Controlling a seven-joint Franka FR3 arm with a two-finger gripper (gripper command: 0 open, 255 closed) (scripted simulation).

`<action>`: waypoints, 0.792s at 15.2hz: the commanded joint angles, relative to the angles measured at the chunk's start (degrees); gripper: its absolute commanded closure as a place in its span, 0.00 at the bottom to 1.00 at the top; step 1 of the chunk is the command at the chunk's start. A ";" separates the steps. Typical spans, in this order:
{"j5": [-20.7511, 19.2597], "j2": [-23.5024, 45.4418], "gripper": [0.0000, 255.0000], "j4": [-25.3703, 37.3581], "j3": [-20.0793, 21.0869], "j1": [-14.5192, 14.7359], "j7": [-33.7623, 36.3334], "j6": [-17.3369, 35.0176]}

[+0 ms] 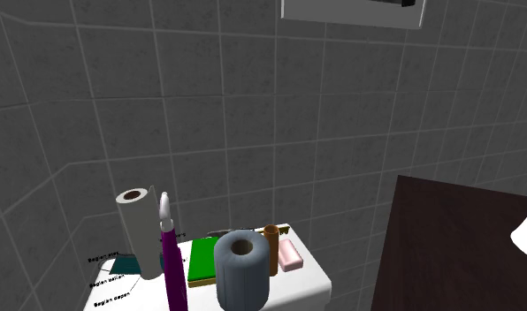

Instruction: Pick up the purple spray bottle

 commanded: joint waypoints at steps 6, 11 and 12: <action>2.88 8.13 0.00 -0.87 2.55 0.86 4.66 7.32; 5.27 17.66 0.00 0.17 4.89 1.66 8.87 14.32; 5.68 19.70 0.00 0.61 5.34 1.79 9.67 15.64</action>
